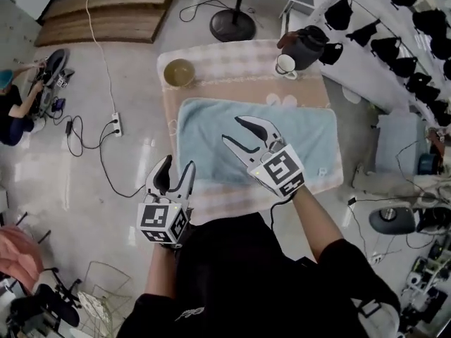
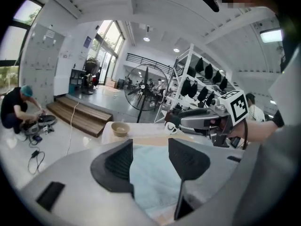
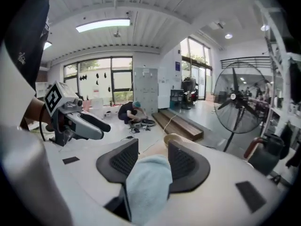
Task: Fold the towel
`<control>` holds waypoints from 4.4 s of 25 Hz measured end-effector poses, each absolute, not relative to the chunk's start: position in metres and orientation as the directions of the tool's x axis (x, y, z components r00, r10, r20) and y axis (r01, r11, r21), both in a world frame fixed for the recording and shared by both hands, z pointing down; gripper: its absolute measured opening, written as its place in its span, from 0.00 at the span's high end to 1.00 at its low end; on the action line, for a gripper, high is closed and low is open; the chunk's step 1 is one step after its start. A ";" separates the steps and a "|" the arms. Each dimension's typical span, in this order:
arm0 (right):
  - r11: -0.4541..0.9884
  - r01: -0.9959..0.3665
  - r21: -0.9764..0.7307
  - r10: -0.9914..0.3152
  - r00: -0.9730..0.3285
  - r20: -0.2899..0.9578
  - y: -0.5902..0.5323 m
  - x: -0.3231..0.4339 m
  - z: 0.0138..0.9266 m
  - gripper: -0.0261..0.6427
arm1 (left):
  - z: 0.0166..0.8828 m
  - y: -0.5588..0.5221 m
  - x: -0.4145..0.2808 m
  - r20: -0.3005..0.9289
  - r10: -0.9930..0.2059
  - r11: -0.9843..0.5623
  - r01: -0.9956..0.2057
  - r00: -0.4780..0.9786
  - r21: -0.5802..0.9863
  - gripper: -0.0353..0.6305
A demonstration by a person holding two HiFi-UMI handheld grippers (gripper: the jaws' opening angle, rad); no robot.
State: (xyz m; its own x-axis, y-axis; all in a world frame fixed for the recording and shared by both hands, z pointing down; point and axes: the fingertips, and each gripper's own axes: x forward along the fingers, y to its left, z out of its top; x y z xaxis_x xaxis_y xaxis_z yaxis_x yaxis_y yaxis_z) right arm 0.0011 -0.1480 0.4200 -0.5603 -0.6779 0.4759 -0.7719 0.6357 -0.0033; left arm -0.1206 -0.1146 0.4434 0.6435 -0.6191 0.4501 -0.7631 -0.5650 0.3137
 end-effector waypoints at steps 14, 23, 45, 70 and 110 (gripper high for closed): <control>0.925 -0.373 -0.070 -0.208 -0.653 0.729 -0.239 -0.034 0.576 0.69 | 0.578 -0.085 -0.140 0.675 -0.625 -0.248 -0.920 0.392 0.304 0.62; 0.912 -0.377 -0.161 -0.123 -0.626 0.770 -0.285 -0.062 0.635 0.69 | 0.643 -0.077 -0.159 0.772 -0.546 -0.170 -0.946 0.324 0.276 0.62; 0.957 -0.281 -0.068 -0.062 -0.431 0.900 -0.304 -0.093 0.687 0.77 | 0.683 -0.069 -0.183 0.828 -0.456 -0.116 -0.944 0.327 0.310 0.74; 0.906 -0.417 0.070 -0.294 -0.501 0.814 -0.328 -0.179 0.603 0.91 | 0.593 -0.109 -0.277 0.668 -0.634 -0.253 -0.920 0.391 0.298 0.91; 0.865 -0.484 0.132 -0.457 -0.651 0.606 -0.241 0.161 0.532 0.90 | 0.496 -0.008 0.119 0.514 -0.327 -0.670 -0.578 0.793 0.466 0.91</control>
State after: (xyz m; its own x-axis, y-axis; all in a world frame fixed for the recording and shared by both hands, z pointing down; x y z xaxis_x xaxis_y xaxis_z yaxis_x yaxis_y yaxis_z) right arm 0.1606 -0.2414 0.5324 -0.6514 -0.4567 0.6059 -0.4838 0.8652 0.1320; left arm 0.1185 -0.0085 0.4964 0.7928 -0.3267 0.5145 -0.5783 -0.6697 0.4659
